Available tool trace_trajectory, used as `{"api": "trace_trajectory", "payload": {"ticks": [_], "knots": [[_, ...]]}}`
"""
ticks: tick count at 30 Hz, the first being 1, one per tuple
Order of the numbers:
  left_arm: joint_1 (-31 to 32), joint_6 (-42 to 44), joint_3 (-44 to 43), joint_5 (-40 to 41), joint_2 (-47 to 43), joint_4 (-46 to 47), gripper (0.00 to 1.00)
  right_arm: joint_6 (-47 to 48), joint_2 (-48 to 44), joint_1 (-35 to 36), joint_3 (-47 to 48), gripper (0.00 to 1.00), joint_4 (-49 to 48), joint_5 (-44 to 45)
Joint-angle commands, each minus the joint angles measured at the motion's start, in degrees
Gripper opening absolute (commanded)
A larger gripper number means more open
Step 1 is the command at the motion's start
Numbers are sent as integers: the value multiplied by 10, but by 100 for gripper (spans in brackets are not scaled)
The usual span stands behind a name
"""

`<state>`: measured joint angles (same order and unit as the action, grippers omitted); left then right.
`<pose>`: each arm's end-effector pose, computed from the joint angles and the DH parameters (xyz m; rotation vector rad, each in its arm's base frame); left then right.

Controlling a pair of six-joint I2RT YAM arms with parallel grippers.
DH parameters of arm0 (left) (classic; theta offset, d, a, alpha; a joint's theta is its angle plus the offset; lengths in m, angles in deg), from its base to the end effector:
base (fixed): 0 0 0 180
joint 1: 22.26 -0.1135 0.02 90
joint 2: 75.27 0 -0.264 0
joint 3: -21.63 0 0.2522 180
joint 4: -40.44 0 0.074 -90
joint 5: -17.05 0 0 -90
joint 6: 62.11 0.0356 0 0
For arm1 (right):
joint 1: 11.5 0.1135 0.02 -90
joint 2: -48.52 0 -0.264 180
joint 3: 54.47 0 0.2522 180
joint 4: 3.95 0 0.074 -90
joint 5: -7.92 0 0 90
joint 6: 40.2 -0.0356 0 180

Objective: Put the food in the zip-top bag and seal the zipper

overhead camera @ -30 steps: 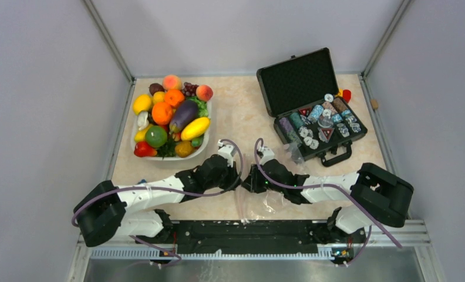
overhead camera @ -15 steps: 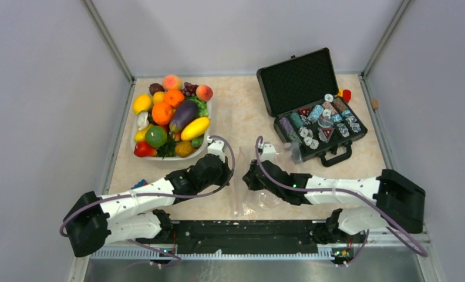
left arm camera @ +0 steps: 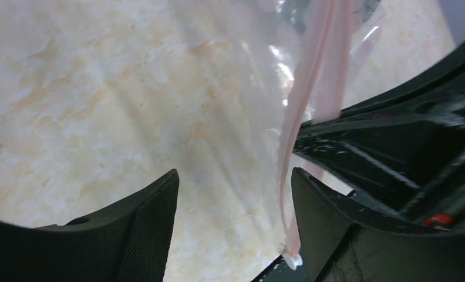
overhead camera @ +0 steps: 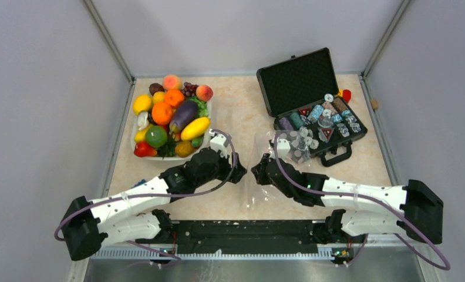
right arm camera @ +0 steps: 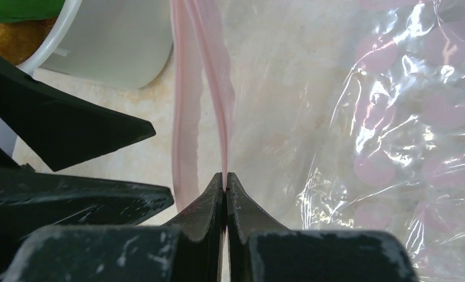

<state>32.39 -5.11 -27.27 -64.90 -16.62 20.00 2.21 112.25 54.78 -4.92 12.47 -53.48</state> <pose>0.1346 -0.1812 0.2413 0.3237 2.1643 -0.7598 0.1114 0.2113 0.2349 -0.0395 2.1106 0.7080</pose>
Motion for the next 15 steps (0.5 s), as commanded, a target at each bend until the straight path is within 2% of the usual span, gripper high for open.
{"api": "trace_trajectory", "payload": {"ticks": [1,9,15], "knots": [[2,22,-42,-54,9,32,71,3,-23,3,24,0,-13,16],[2,28,-46,-112,26,31,70,10,-37,2,37,0,-18,14],[2,15,-35,-16,14,-3,62,15,-57,-8,31,0,-23,-4]]}}
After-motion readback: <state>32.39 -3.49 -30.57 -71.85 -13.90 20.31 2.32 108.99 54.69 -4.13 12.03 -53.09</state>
